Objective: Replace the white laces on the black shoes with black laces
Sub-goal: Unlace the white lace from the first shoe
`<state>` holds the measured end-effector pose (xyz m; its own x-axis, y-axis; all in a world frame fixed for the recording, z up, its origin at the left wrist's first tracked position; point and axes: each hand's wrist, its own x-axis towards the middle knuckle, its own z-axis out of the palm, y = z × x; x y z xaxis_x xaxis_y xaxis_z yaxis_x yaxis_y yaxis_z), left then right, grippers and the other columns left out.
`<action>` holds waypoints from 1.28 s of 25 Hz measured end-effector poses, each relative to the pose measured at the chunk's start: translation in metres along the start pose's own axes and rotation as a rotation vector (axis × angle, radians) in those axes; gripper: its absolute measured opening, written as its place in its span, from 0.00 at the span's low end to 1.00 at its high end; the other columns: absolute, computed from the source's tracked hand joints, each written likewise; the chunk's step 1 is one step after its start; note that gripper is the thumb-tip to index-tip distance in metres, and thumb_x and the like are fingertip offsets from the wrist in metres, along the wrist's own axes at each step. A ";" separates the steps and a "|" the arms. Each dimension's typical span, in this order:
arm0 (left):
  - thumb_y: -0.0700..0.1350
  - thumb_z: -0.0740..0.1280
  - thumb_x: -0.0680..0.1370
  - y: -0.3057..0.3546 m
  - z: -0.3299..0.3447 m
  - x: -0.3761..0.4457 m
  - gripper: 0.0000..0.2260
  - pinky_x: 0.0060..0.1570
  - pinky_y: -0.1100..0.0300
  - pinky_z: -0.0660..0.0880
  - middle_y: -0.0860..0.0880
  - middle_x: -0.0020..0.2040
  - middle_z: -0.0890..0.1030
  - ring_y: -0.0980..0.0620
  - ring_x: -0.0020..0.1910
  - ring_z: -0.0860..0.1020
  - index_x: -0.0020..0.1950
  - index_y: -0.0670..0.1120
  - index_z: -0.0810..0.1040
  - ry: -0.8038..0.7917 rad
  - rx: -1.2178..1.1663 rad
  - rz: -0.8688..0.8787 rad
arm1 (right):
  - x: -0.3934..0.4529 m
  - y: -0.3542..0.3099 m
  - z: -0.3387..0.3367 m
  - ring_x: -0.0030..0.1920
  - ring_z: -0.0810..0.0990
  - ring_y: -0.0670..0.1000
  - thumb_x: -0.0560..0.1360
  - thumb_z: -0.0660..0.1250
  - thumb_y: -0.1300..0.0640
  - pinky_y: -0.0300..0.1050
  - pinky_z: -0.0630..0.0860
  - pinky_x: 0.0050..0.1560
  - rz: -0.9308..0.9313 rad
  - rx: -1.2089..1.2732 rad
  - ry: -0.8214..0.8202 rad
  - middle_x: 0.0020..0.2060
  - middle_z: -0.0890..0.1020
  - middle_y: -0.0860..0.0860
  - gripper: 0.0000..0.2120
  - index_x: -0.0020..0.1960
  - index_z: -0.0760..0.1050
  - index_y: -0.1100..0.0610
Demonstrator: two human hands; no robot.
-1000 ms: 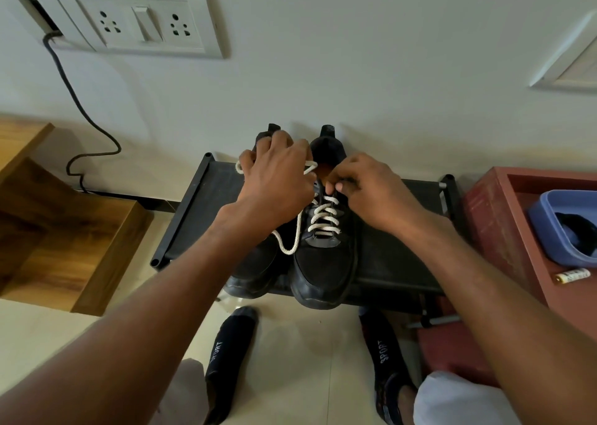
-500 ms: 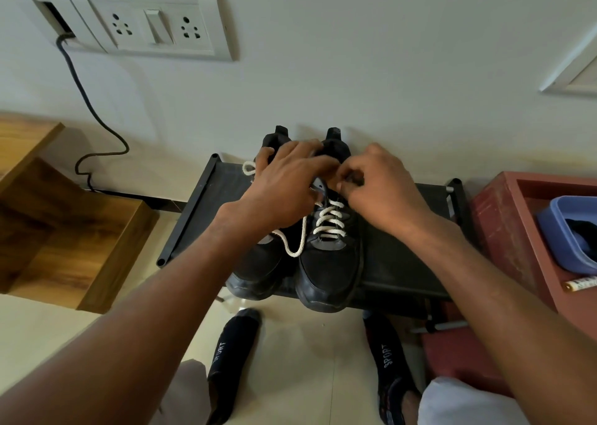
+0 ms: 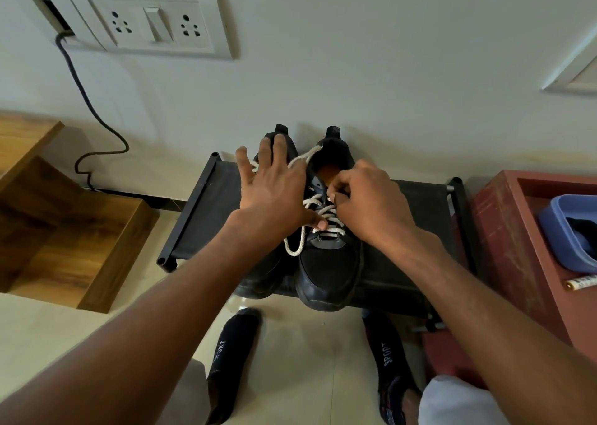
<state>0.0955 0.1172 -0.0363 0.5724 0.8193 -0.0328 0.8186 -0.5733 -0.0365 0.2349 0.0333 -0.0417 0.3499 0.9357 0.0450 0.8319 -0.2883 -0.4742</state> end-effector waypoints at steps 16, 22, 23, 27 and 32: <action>0.74 0.76 0.62 -0.006 0.004 0.005 0.50 0.71 0.28 0.32 0.55 0.77 0.71 0.46 0.83 0.53 0.78 0.58 0.62 -0.161 -0.146 0.160 | -0.006 -0.006 0.002 0.51 0.76 0.53 0.79 0.72 0.57 0.55 0.79 0.51 -0.122 -0.200 0.073 0.56 0.73 0.50 0.09 0.59 0.82 0.52; 0.73 0.77 0.62 -0.006 0.003 0.006 0.48 0.72 0.27 0.35 0.54 0.73 0.75 0.47 0.80 0.59 0.76 0.57 0.64 -0.158 -0.178 0.129 | 0.001 -0.004 0.003 0.37 0.79 0.47 0.78 0.70 0.58 0.39 0.71 0.32 0.345 0.256 0.273 0.44 0.83 0.51 0.08 0.42 0.86 0.53; 0.73 0.77 0.62 -0.005 0.003 0.005 0.48 0.72 0.27 0.34 0.54 0.74 0.74 0.47 0.81 0.58 0.76 0.57 0.64 -0.162 -0.178 0.128 | 0.001 -0.005 0.001 0.36 0.78 0.47 0.79 0.69 0.59 0.38 0.70 0.31 0.454 0.356 0.277 0.42 0.84 0.52 0.09 0.42 0.85 0.55; 0.73 0.76 0.62 -0.006 0.005 0.005 0.48 0.72 0.28 0.34 0.55 0.73 0.75 0.47 0.80 0.59 0.75 0.57 0.64 -0.150 -0.177 0.132 | -0.006 -0.011 -0.006 0.57 0.74 0.53 0.79 0.71 0.59 0.46 0.75 0.50 0.040 -0.068 0.223 0.61 0.73 0.51 0.13 0.63 0.81 0.51; 0.74 0.76 0.61 -0.005 0.007 0.005 0.49 0.72 0.28 0.35 0.55 0.72 0.76 0.48 0.79 0.60 0.75 0.56 0.64 -0.152 -0.189 0.122 | -0.004 -0.003 0.008 0.65 0.71 0.54 0.77 0.75 0.54 0.55 0.72 0.61 -0.057 -0.166 0.115 0.67 0.72 0.46 0.04 0.51 0.86 0.47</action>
<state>0.0937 0.1246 -0.0429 0.6651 0.7258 -0.1758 0.7467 -0.6447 0.1634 0.2272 0.0318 -0.0479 0.3387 0.9250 0.1720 0.9080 -0.2735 -0.3174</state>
